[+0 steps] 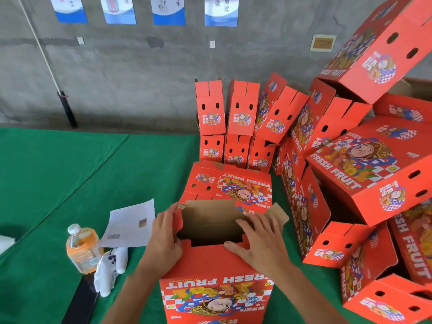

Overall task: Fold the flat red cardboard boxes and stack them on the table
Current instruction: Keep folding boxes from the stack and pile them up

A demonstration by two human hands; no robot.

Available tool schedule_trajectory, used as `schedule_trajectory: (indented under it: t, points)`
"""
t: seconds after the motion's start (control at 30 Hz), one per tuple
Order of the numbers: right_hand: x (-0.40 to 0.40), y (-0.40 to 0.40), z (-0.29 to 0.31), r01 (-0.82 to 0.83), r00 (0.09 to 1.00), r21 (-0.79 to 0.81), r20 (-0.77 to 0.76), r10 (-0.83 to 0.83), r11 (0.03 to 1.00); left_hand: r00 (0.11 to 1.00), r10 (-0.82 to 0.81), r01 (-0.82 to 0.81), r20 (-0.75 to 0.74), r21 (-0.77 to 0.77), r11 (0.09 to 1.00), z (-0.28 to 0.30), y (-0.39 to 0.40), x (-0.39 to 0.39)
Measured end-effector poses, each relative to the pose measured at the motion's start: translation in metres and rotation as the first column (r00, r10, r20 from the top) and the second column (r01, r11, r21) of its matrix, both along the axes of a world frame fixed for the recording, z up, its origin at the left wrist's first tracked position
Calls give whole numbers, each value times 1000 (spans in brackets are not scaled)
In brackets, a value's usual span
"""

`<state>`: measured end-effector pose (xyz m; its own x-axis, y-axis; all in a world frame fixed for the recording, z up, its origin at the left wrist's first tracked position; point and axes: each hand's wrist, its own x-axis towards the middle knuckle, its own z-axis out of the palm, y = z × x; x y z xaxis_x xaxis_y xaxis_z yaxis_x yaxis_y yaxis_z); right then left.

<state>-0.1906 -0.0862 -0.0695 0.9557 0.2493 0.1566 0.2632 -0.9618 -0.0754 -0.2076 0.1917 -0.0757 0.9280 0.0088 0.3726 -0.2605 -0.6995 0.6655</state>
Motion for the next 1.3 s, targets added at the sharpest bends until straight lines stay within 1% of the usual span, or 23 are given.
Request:
schedule_trajectory:
  t: [0.03, 0.1, 0.17, 0.23, 0.3, 0.37, 0.4, 0.43, 0.47, 0.53, 0.57, 0.6, 0.63, 0.7, 0.73, 0.77, 0.87, 0.97, 1.03, 1.1, 1.17, 1.2, 1.3]
  points:
    - [0, 3, -1, 18, 1000, -18, -7, -18, 1000, 1000, -24, 24, 2, 38, 999, -1, 0, -2]
    - [0, 7, 0, 52, 998, -54, -34, -54, 997, 1000, -25, 25, -13, 25, 999, -5, 2, -5]
    - [1, 10, 7, 87, 996, -75, 5, -87, 993, 999, -20, 20, -27, -13, 1000, -10, 5, -8]
    - [-1, 13, 11, 125, 990, -58, 79, -120, 990, 996, -54, 56, -68, 18, 998, -15, 8, -10]
    - [-4, 16, 12, 170, 969, 3, 183, -167, 985, 991, -76, 79, -113, 25, 997, -17, 11, -13]
    - [-7, 18, 9, 183, 937, 180, 266, -227, 966, 990, -66, 69, -126, 19, 997, -17, 12, -11]
    - [-8, 18, 8, 119, 926, 340, 301, -228, 933, 990, -58, 64, -125, 41, 997, -18, 12, -9]
    - [-10, 18, 6, 14, 923, 504, 326, -206, 864, 990, -59, 68, -130, 68, 995, -19, 12, -7]
    - [-12, 18, 4, -101, 924, 639, 344, -165, 763, 988, -66, 78, -136, 85, 993, -19, 12, -6]
    - [-18, 19, 0, -255, 929, 792, 360, -87, 555, 987, -73, 85, -141, 82, 993, -20, 12, -4]
    - [-21, 19, -2, -278, 932, 826, 356, -72, 491, 988, -71, 80, -137, 68, 994, -21, 12, -2]
    - [-22, 17, -3, -273, 935, 833, 348, -72, 482, 988, -64, 71, -138, 50, 996, -21, 12, -1]
    - [-20, 14, -4, -228, 944, 820, 318, -86, 526, 989, -58, 63, -139, 30, 998, -22, 13, 0]
    - [-12, 3, -4, -58, 972, 741, 194, -130, 669, 990, -64, 65, -126, 3, 998, -22, 14, 2]
    - [-8, -3, -5, -13, 983, 698, 141, -119, 716, 990, -65, 63, -122, -20, 998, -23, 15, 3]
    - [-5, -10, -6, -15, 991, 683, 106, -79, 730, 991, -65, 59, -120, -55, 997, -24, 16, 4]
    - [-3, -23, -9, -81, 996, 732, 33, 83, 676, 992, -68, 58, -102, -97, 994, -24, 15, 6]
    - [-6, -28, -16, -31, 975, 829, -97, 199, 559, 991, -74, 67, -108, -64, 996, -27, 16, 7]
    - [-7, -31, -17, 29, 961, 863, -163, 222, 505, 985, -29, 26, -168, -15, 1000, -28, 18, 10]
    - [-9, -33, -20, 63, 950, 882, -195, 242, 466, 953, 76, -78, -295, 4, 997, -25, 17, 17]
    - [-12, -32, -22, 89, 943, 890, -219, 249, 448, 879, 232, -236, -416, 45, 971, -15, 14, 30]
    - [-14, -30, -22, 98, 942, 886, -229, 245, 453, 842, 307, -288, -443, 112, 951, -10, 12, 36]
    - [-15, -25, -26, 26, 960, 848, -168, 224, 529, 791, 430, -347, -435, 260, 901, -3, 7, 42]
